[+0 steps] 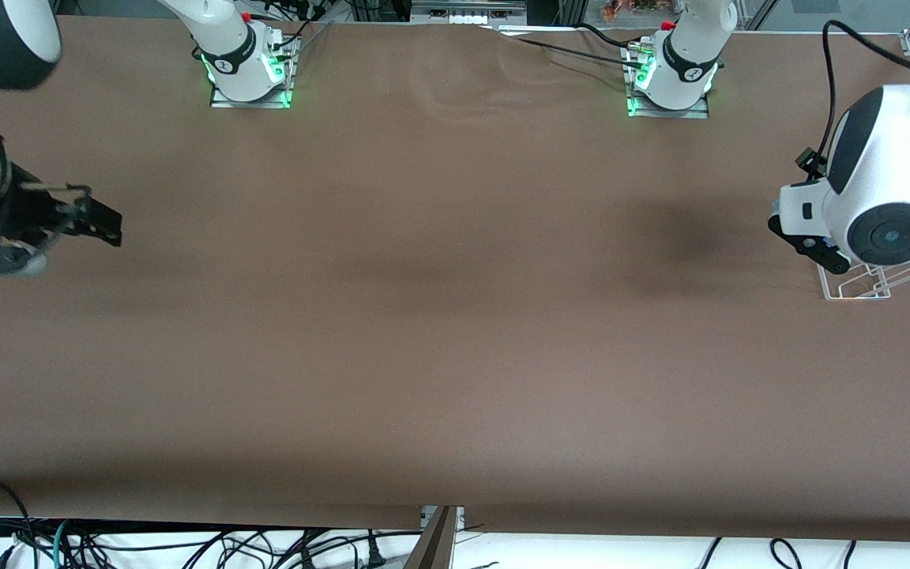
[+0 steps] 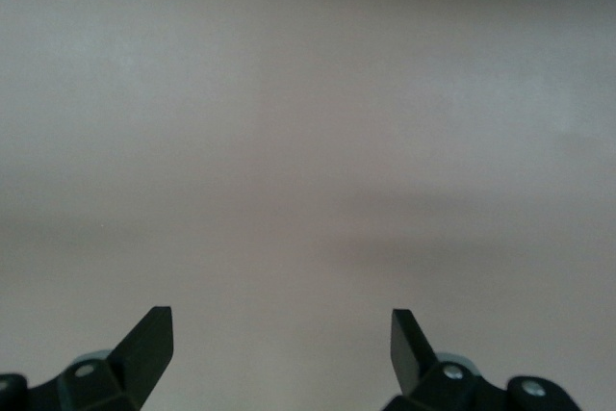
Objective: Transfer cup to left arm and place on rack
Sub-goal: 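Carry the cup with the left gripper to the wire rack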
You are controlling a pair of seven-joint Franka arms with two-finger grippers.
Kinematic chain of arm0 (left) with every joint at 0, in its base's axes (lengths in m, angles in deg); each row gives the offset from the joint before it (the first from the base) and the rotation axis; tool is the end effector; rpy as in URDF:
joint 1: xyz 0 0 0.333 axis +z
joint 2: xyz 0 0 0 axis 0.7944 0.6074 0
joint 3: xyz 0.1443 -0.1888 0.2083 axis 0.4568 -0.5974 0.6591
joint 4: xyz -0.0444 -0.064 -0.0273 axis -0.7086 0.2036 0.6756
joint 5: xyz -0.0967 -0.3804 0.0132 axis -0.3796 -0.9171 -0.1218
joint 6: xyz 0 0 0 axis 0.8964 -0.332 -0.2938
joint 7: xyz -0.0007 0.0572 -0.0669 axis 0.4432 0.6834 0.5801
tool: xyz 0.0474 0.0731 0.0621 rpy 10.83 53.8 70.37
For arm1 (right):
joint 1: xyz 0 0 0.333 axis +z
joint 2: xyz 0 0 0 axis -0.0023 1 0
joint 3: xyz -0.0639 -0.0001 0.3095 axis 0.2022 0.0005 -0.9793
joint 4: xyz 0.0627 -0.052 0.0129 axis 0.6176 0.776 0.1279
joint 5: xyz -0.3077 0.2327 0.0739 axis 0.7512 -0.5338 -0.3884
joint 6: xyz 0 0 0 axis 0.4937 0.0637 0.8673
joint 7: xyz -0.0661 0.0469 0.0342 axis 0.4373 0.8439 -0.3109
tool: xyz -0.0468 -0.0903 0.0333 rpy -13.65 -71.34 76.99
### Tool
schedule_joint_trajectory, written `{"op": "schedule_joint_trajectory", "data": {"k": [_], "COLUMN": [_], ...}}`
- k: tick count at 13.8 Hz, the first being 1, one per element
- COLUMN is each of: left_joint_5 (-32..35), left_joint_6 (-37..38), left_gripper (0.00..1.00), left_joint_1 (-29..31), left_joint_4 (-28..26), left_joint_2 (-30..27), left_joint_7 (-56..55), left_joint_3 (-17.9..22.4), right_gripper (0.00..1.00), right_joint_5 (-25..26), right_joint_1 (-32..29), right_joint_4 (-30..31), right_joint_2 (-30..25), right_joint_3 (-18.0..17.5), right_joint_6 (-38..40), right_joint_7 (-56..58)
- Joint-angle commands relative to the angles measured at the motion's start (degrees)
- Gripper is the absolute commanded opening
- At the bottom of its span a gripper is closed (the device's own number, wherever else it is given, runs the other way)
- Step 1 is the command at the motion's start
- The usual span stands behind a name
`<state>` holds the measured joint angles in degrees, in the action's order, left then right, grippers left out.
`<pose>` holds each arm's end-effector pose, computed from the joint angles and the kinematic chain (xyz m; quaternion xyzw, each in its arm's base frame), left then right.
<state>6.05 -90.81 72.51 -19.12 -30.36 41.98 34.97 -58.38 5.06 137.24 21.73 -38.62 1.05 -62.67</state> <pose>0.5522 0.0144 0.4413 -0.8525 0.2847 0.4186 0.1301 0.6052 0.0418 0.6084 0.9990 0.0275 -0.0031 0.0350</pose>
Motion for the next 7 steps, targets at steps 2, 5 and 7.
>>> {"op": "schedule_joint_trajectory", "data": {"k": [2, 5, 7], "left_joint_5": [6.05, 9.65, 11.33], "left_joint_6": [3.9, 4.79, 5.05], "left_gripper": [0.0, 0.0, 0.0], "left_joint_1": [1.89, 4.08, 4.7], "left_joint_4": [-1.41, -1.5, -1.5], "left_joint_2": [3.47, 6.9, 7.87], "left_joint_7": [-1.96, -1.96, -1.87], "left_joint_3": [-0.47, -0.47, -0.47], "right_gripper": [1.0, 1.0, 1.0], "right_joint_5": [-1.26, -1.08, -1.08], "right_joint_1": [-4.57, -5.28, -5.28], "right_joint_4": [9.38, 9.22, 8.69], "right_joint_2": [-8.04, -8.13, -7.35], "right_joint_3": [-2.45, -3.16, -3.07], "right_joint_6": [-3.05, -2.34, -2.17], "right_joint_7": [0.93, 3.55, 4.18]}}
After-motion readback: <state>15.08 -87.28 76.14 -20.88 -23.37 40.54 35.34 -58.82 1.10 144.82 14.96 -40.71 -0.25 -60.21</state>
